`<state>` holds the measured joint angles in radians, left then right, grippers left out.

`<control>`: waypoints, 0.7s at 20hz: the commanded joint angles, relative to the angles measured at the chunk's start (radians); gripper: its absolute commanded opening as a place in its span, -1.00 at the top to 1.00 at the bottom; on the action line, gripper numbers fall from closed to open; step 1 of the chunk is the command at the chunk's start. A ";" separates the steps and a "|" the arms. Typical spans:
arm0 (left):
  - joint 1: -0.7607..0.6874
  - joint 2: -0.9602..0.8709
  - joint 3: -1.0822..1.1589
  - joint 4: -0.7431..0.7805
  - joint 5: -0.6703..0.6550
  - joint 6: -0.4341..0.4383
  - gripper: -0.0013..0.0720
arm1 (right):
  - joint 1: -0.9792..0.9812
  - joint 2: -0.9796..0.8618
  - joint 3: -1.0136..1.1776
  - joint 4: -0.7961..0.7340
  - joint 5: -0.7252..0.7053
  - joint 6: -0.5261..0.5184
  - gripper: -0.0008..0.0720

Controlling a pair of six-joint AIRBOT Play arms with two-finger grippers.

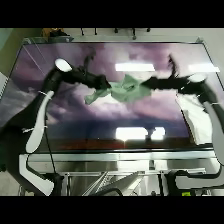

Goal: Fold the shirts.

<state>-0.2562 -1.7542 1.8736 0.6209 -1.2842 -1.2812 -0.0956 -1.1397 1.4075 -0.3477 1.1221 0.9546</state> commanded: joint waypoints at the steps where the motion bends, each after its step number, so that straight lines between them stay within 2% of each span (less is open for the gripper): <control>1: 0.074 0.183 0.339 -0.023 0.002 -0.100 0.92 | -0.096 0.115 0.445 0.146 0.029 -0.021 0.92; 2: 0.102 0.258 0.401 -0.023 0.077 -0.101 0.92 | -0.119 0.129 0.585 0.142 0.010 -0.025 0.92; 4: 0.151 0.468 0.340 -0.020 0.309 -0.068 0.91 | -0.156 0.159 0.816 0.106 -0.069 -0.024 0.92; 7: 0.196 0.812 0.045 -0.019 0.616 0.112 0.91 | -0.165 0.238 0.853 0.010 -0.160 -0.025 0.92; 10: 0.228 0.937 -0.069 -0.018 0.660 0.185 0.91 | -0.164 0.235 0.851 0.019 -0.122 -0.025 0.92; 14: 0.235 0.825 -0.080 -0.022 0.536 0.178 0.91 | -0.161 0.165 0.737 0.138 -0.031 -0.051 0.92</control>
<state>-0.0303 -0.9028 1.8263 0.5995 -0.7128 -1.1297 -0.2565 -0.9424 2.1994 -0.2779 1.0420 0.9230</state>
